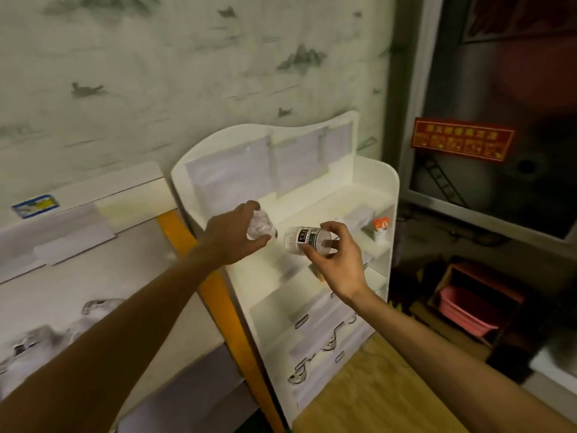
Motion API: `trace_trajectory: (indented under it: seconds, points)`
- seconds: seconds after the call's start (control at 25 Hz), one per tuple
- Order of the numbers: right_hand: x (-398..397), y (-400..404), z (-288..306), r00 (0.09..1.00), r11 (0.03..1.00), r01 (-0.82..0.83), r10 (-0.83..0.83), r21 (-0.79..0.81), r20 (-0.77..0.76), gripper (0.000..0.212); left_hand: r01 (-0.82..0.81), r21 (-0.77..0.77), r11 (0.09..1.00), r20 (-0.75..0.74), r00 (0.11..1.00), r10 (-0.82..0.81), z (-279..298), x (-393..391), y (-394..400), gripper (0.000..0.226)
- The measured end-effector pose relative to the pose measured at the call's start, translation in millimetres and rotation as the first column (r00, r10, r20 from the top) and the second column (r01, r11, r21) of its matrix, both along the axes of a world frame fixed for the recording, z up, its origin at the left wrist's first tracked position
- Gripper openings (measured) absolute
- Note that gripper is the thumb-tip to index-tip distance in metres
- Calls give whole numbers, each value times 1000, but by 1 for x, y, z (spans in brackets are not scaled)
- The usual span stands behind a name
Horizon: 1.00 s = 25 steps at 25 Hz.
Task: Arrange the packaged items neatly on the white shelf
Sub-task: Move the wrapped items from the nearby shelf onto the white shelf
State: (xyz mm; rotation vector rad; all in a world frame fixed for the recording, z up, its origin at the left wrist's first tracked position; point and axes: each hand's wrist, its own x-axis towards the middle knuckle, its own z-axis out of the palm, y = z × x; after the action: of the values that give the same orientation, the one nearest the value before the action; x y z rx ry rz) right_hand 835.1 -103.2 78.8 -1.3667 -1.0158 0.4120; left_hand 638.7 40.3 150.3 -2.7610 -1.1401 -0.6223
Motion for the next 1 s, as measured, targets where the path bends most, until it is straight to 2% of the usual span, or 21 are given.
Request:
trace_trajectory:
  seconds: [0.12, 0.24, 0.36, 0.48, 0.64, 1.0]
  points:
    - [35, 10, -20, 999, 996, 46, -46, -72, 7, 61, 39, -124, 992, -22, 999, -42, -21, 32, 23, 65]
    - [71, 35, -39, 998, 986, 60, -55, -153, 36, 62, 59, -157, 986, -89, 993, -73, -43, 64, 54, 68]
    - [108, 70, -54, 999, 972, 25, -13, -235, 50, 63, 25, -212, 977, -197, 978, -68, -70, 98, 96, 65]
    - [145, 114, -68, 987, 940, -37, 87, -340, 134, 61, -70, -256, 964, -285, 959, -6, -100, 124, 131, 65]
    - [185, 162, -103, 978, 875, -33, 127, -482, 163, 59, -152, -315, 937, -306, 951, 52, -139, 147, 170, 68]
    - [231, 232, -128, 973, 829, -19, 143, -558, 179, 63, -221, -361, 906, -338, 937, 94, -175, 189, 209, 64]
